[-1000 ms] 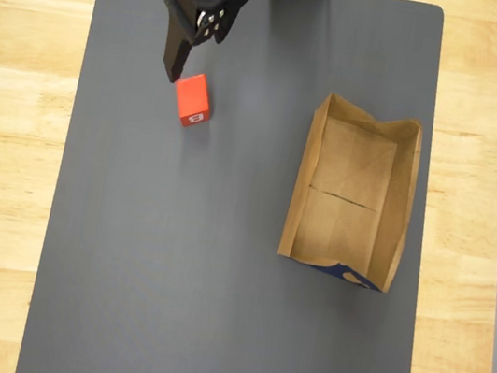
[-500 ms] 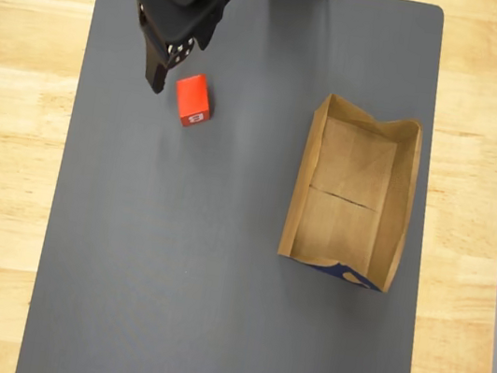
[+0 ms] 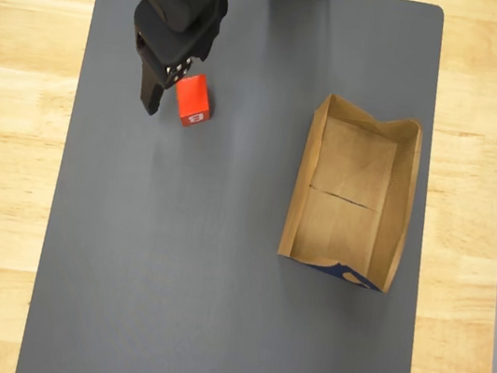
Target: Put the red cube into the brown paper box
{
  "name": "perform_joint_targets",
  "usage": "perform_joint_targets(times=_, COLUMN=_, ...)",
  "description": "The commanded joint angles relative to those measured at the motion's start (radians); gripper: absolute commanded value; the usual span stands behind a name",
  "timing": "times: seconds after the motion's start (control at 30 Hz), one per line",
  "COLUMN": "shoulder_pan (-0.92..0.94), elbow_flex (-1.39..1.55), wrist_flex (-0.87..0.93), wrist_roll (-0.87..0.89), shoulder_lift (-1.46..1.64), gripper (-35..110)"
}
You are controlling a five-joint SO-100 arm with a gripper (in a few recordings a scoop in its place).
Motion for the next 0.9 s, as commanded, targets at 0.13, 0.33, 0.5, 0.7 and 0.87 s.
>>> perform_joint_targets(times=0.13, shoulder_pan=-0.038, elbow_flex=-0.009, wrist_flex=0.051, wrist_roll=0.144, shoulder_lift=0.04, gripper=37)
perform_joint_targets(times=0.33, shoulder_pan=-0.089, elbow_flex=-0.015, wrist_flex=0.06, wrist_roll=0.252, shoulder_lift=0.017, gripper=37)
perform_joint_targets(times=0.5, shoulder_pan=-0.097, elbow_flex=-0.032, wrist_flex=0.046, wrist_roll=0.281, shoulder_lift=-0.023, gripper=37)
perform_joint_targets(times=0.7, shoulder_pan=-0.098, elbow_flex=-0.084, wrist_flex=0.028, wrist_roll=0.302, shoulder_lift=-0.106, gripper=36)
perform_joint_targets(times=0.87, shoulder_pan=-0.094, elbow_flex=-0.12, wrist_flex=0.008, wrist_roll=0.291, shoulder_lift=-0.161, gripper=29)
